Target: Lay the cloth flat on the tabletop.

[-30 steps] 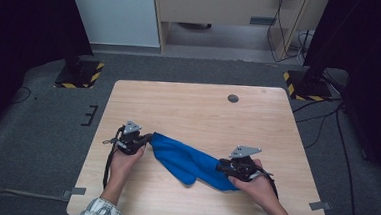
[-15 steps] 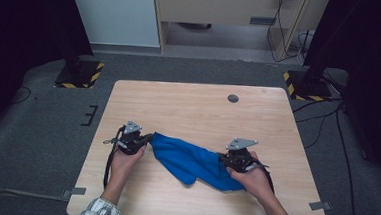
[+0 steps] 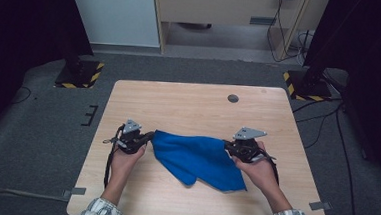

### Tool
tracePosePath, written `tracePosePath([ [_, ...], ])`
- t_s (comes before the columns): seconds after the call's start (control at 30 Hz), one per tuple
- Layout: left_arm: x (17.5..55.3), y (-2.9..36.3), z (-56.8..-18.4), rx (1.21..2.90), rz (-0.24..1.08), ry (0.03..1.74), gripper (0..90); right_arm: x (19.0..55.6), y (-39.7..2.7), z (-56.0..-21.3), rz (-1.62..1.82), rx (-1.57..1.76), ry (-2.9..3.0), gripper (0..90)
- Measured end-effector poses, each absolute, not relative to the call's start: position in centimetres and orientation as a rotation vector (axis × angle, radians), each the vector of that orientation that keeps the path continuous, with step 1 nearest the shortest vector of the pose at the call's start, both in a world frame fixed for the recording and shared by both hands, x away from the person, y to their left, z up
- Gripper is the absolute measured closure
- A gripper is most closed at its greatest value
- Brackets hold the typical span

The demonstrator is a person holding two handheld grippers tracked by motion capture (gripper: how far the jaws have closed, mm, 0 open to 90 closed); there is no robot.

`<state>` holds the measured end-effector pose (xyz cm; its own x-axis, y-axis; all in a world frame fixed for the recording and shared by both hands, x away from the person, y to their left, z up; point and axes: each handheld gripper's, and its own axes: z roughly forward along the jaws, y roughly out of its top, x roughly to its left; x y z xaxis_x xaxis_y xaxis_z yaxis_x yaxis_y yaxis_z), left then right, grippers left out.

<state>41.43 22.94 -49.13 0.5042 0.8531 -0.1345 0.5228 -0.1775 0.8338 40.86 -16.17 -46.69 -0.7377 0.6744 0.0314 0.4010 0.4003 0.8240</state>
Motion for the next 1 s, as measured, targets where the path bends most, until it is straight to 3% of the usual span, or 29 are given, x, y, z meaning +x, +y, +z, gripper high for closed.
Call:
tracePosePath([
  [0.57, 41.4, 22.7, -48.3, 1.820, 0.448, 1.127, 89.9, 41.2, -18.2, -46.0, 1.271, 0.972, 2.304, 89.1],
  [1.0, 45.2, 22.1, -52.3, 1.992, 0.395, 1.222, 89.7, 42.0, -17.6, -47.5, 1.208, 0.990, 2.349, 89.1],
])
